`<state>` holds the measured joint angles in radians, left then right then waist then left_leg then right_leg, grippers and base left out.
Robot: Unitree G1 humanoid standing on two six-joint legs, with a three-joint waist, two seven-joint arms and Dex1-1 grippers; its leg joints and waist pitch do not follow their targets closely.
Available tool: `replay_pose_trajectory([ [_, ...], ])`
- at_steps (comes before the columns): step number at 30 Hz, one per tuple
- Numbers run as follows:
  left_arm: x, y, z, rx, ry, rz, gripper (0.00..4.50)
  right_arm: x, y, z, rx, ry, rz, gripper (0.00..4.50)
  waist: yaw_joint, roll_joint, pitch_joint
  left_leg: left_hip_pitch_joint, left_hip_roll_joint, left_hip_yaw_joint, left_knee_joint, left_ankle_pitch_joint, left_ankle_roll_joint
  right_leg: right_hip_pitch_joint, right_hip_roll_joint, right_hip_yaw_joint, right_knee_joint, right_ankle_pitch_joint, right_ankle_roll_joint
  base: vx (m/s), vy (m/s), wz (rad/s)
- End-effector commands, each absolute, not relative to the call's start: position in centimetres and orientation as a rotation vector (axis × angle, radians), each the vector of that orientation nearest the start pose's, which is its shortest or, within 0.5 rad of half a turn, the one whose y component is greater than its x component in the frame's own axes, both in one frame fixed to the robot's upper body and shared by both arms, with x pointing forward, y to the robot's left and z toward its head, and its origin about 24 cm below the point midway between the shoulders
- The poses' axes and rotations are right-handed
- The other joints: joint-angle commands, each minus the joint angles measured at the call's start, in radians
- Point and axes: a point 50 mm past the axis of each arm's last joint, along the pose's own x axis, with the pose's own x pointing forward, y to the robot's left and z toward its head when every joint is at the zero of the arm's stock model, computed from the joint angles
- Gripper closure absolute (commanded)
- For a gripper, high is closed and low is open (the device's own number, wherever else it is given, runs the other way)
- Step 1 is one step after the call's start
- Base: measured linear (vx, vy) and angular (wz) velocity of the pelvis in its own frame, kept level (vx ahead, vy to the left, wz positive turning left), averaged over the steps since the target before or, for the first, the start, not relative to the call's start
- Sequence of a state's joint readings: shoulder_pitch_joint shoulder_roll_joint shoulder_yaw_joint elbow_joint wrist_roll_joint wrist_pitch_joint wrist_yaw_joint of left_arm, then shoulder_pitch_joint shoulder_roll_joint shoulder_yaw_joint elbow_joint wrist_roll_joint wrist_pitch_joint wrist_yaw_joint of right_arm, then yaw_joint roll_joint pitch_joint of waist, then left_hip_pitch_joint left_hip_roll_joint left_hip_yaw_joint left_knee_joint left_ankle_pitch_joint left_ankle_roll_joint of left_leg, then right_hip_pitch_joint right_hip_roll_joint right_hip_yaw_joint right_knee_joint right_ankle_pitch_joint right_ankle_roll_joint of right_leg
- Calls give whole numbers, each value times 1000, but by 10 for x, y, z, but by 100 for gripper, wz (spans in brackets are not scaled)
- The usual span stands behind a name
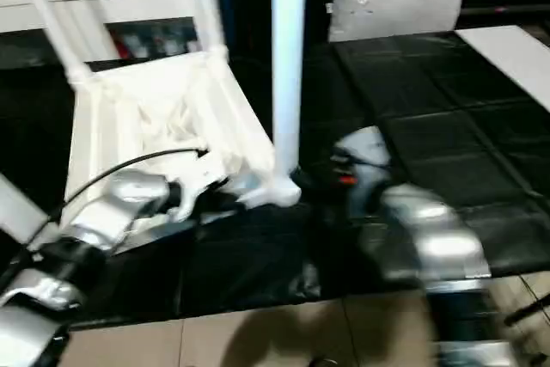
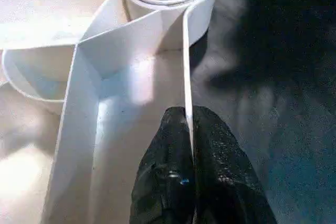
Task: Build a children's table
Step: Rotate leg to tighten
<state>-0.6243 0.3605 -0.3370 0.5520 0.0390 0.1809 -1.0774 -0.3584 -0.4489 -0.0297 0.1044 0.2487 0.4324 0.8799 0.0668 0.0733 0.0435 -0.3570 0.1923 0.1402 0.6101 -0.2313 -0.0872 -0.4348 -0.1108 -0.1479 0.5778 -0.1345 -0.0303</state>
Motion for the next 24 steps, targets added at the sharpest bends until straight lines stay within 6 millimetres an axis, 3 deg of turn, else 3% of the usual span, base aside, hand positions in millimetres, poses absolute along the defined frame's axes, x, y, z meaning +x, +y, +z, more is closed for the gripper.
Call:
replay_pose_trajectory([
  [1, 318, 117, 72, 514, 377, -1403, 450, 302, -184, 108, -110, 209, 1004, 4, 9, -16, -79, -13, 17, 9, -58, -22, 134, 94, -42, 49, -53, -226, -167, 0, 0, 0],
  [2, 317, 118, 72, 517, 376, -1421, 450, 301, -184, 109, -115, 205, 1030, 4, 11, -14, -79, -14, 18, 9, -58, -24, 137, 94, -42, 51, -52, -226, -169, 0, 0, 0],
  [3, 314, 122, 71, 541, 383, -1458, 450, 300, -185, 110, -120, 217, 1099, 4, 14, -24, -78, -14, 21, 11, -57, -19, 142, 93, -41, 51, -51, -225, -170, 0, 0, 0],
  [5, 312, 124, 70, 560, 392, -1481, 450, 299, -185, 110, -123, 233, 1153, 4, 26, -15, -80, -11, 25, 11, -55, -9, 149, 88, -42, 52, -48, -226, -175, 0, 0, 0],
  [6, 312, 126, 70, 570, 398, -1491, 450, 299, -185, 109, -127, 246, 1190, 20, 27, -33, -80, -11, 27, 13, -56, -4, 151, 89, -41, 53, -47, -223, -175, 0, 0, 0],
  [7, 310, 129, 69, 588, 411, -1520, 450, 297, -184, 108, -144, 278, 1286, 20, 38, -39, -81, -10, 30, 13, -55, 11, 160, 85, -42, 53, -40, -222, -183, 0, 0, 0],
  [9, 308, 130, 69, 590, 419, -1541, 450, 296, -181, 105, -156, 301, 1343, 40, 51, -29, -82, -6, 35, 12, -54, 20, 155, 81, -45, 55, -36, -224, -187, 0, 0, 0],
  [13, 306, 131, 69, 588, 419, -1566, 450, 299, -172, 100, -180, 336, 1416, 84, 58, -30, -80, -8, 34, 13, -55, -1, 131, 81, -46, 57, -38, -217, -198, 0, 0, 0],
  [17, 306, 125, 67, 585, 410, -1566, 450, 300, -165, 95, -185, 353, 1465, 121, 65, -32, -77, -10, 30, 14, -57, -38, 103, 84, -47, 57, -45, -272, -176, 0, 0, 0],
  [18, 306, 122, 66, 576, 401, -1567, 450, 300, -164, 92, -189, 362, 1484, 129, 71, -18, -78, -8, 31, 13, -57, -45, 96, 83, -47, 56, -47, -279, -171, 0, 0, 0],
  [19, 305, 120, 65, 571, 398, -1568, 450, 300, -164, 91, -188, 365, 1487, 129, 75, -15, -80, -7, 30, 12, -57, -45, 90, 83, -45, 56, -46, -269, -172, 0, 0, 0],
  [20, 304, 119, 64, 569, 398, -1569, 450, 299, -165, 90, -187, 369, 1494, 137, 75, -19, -80, -8, 31, 12, -57, -44, 90, 83, -43, 56, -47, -261, -172, 0, 0, 0],
  [23, 301, 116, 64, 566, 394, -1581, 450, 298, -164, 88, -178, 365, 1511, 167, 80, -13, -83, -12, 31, 9, -56, -45, 91, 87, -43, 55, -41, -223, -181, 0, 0, 0],
  [24, 301, 113, 65, 565, 389, -1588, 450, 298, -162, 87, -171, 360, 1518, 167, 79, -28, -84, -13, 31, 10, -56, -40, 93, 90, -42, 55, -41, -219, -180, 0, 0, 0],
])
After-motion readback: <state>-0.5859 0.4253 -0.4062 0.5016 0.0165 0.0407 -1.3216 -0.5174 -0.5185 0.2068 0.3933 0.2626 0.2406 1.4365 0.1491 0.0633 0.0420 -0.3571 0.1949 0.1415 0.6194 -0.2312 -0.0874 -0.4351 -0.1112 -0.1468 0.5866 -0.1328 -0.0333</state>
